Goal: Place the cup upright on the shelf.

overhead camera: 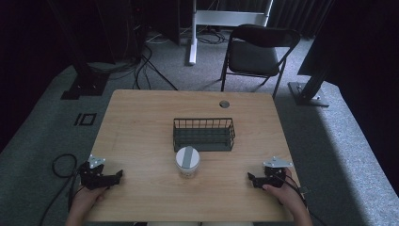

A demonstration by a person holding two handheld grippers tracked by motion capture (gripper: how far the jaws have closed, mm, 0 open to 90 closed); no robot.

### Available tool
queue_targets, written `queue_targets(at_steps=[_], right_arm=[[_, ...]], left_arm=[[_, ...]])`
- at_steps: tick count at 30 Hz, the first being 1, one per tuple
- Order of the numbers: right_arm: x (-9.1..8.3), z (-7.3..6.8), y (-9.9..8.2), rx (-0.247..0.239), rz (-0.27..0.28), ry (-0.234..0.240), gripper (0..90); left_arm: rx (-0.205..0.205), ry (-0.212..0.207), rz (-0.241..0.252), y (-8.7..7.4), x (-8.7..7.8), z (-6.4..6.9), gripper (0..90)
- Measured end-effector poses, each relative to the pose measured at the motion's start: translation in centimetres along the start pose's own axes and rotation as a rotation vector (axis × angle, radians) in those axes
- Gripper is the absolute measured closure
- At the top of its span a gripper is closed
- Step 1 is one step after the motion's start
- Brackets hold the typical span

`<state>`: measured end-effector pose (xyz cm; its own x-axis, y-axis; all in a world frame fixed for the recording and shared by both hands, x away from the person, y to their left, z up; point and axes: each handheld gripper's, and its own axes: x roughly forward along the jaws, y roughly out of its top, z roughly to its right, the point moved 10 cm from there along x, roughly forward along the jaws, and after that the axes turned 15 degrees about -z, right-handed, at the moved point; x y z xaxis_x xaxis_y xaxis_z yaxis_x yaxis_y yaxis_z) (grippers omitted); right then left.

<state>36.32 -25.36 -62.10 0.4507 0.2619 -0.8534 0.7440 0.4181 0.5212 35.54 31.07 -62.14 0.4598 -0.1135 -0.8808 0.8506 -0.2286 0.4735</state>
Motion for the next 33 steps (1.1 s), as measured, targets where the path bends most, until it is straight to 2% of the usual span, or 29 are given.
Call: queue_targets(at_steps=[4,8,33], right_arm=[[0.01,0.03,0.02,0.004,0.001,-0.003,11.2],[0.02,0.06,0.02,0.009,0.000,-0.005,11.2],[0.00,-0.02,0.04,0.003,0.003,-0.005,11.2]], left_arm=[[0.004,-0.002,0.000,-0.07,-0.04,0.03,0.2],[0.033,-0.015,0.000,-0.12,-0.06,0.25,0.2],[0.036,-0.016,0.000,-0.12,-0.05,0.24,0.1]])
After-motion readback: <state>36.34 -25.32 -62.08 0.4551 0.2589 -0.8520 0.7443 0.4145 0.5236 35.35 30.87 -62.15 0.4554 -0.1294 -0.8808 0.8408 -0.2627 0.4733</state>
